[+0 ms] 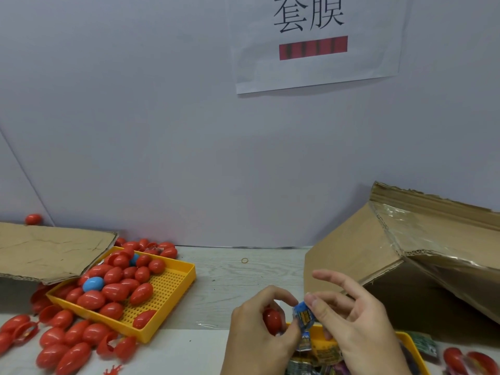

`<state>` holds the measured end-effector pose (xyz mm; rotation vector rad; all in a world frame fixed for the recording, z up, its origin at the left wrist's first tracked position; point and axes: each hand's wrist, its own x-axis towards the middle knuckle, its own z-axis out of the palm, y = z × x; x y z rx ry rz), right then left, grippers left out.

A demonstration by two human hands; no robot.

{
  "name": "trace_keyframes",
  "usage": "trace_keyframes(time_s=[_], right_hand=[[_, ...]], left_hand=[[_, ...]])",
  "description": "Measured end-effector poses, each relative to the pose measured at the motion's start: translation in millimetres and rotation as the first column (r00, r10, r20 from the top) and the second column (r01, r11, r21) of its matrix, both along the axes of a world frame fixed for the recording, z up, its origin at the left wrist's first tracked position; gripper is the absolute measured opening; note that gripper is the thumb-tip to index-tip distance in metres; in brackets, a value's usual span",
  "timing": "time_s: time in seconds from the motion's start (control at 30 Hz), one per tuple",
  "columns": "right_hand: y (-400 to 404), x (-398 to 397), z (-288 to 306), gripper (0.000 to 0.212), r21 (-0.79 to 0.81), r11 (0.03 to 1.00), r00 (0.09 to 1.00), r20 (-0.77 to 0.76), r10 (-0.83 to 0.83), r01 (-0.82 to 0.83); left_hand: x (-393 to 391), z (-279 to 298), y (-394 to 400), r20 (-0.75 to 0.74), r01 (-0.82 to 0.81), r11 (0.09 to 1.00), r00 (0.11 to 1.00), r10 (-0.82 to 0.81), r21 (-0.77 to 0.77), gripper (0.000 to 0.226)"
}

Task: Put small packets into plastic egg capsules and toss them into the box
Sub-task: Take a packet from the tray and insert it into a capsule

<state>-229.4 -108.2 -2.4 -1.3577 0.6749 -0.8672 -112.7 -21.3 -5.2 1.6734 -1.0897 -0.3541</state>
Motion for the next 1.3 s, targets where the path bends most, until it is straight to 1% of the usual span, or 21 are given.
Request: trace_keyframes(time_s=[0.07, 0.17, 0.23, 0.33, 0.43, 0.57, 0.73, 0.9, 1.03, 1.1, 1.2, 1.27, 1.3], right_hand=[[0.9, 0.5, 0.3, 0.046, -0.018, 1.0, 1.0, -0.008, -0.002, 0.002], [-0.1, 1.6, -3.3, 0.039, -0.047, 0.999, 1.0, -0.018, -0.015, 0.014], [-0.2, 2.2, -4.2, 0.039, -0.05, 0.999, 1.0, -0.019, -0.007, 0.006], [1.6, 2.3, -1.9, 0.04, -0.043, 0.999, 1.0, -0.001, 0.022, -0.022], [2.2, 2.3, -0.8, 0.04, -0.031, 0.999, 0.999, 0.025, 0.043, -0.042], [0.8, 3.7, -4.6, 0.042, -0.055, 0.998, 1.0, -0.011, 0.029, -0.029], [-1.5, 4.5, -5.8, 0.044, -0.032, 0.999, 0.998, -0.048, 0.041, -0.043], [-2.0, 4.8, -6.3, 0.046, 0.015, 0.998, 0.995, -0.075, 0.069, -0.068], [-3.8, 3.2, -6.1, 0.046, 0.019, 0.996, 0.992, -0.09, 0.084, -0.083], [-4.1, 1.9, -4.9, 0.047, 0.017, 0.995, 0.992, -0.081, 0.101, -0.1], [-4.0, 0.4, -2.7, 0.044, 0.056, 0.995, 0.996, -0.02, 0.086, -0.084], [-5.0, -0.2, -2.8, 0.041, 0.096, 0.995, 0.999, 0.019, 0.035, -0.037], [-5.9, -0.3, -3.1, 0.039, 0.11, 0.994, 1.0, 0.029, 0.005, -0.008]], left_hand=[[-0.7, 0.3, -0.1, 0.004, -0.002, 1.0, 1.0, 0.002, 0.007, 0.039], [-1.6, 0.6, -0.2, -0.024, -0.018, 1.0, 1.0, 0.017, -0.009, 0.03], [-1.6, 0.1, -0.9, -0.05, -0.028, 0.999, 0.998, 0.027, -0.019, 0.026], [-1.7, -0.8, -1.9, -0.05, -0.049, 0.999, 0.998, 0.048, -0.021, 0.023], [-0.3, -1.9, -2.9, -0.06, -0.088, 0.996, 0.994, 0.086, -0.024, 0.026], [2.4, -2.8, -4.1, -0.066, -0.129, 0.991, 0.99, 0.126, -0.044, 0.031], [3.7, -4.7, -5.1, -0.066, -0.126, 0.992, 0.99, 0.124, -0.026, 0.034], [2.4, -3.6, -4.9, -0.062, -0.139, 0.99, 0.989, 0.136, -0.038, 0.032], [1.5, -2.2, -4.2, -0.075, -0.134, 0.991, 0.988, 0.132, -0.025, 0.034], [1.2, 0.0, -3.7, -0.12, -0.119, 0.993, 0.986, 0.117, -0.011, 0.033], [1.7, 3.1, -3.1, -0.249, -0.074, 0.997, 0.966, 0.073, 0.008, 0.028], [-0.6, 6.0, -1.5, -0.402, -0.013, 1.0, 0.916, 0.011, -0.002, 0.018], [-1.3, 6.4, -1.8, -0.499, 0.01, 1.0, 0.867, -0.012, -0.007, 0.02]])
